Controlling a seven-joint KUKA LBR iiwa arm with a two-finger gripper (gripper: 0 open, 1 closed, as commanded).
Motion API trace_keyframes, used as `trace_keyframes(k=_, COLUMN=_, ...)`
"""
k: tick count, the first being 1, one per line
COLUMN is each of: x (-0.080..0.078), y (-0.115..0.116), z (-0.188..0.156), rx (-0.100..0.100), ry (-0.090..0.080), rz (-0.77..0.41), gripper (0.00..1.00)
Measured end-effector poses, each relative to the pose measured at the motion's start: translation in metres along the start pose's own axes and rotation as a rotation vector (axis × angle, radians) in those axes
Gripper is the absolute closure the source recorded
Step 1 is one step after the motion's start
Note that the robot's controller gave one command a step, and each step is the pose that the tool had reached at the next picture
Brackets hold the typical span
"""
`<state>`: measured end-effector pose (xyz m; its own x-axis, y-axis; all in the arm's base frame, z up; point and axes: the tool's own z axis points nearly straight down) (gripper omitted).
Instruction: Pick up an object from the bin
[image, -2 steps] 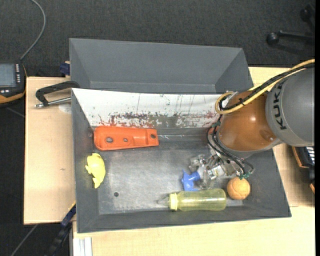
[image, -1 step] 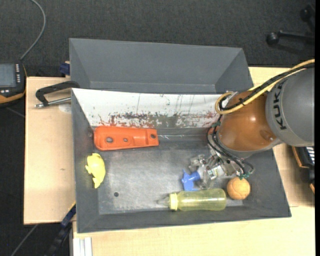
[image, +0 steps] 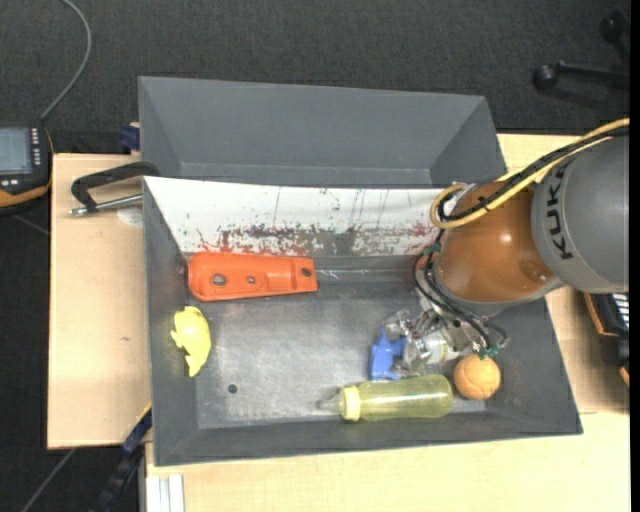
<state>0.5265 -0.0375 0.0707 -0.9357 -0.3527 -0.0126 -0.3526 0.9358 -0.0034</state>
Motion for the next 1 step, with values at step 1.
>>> trace_keyframes(k=1, x=0.0001, y=0.0001, z=0.0001, rx=0.000, ry=0.000, rz=0.000, gripper=1.00)
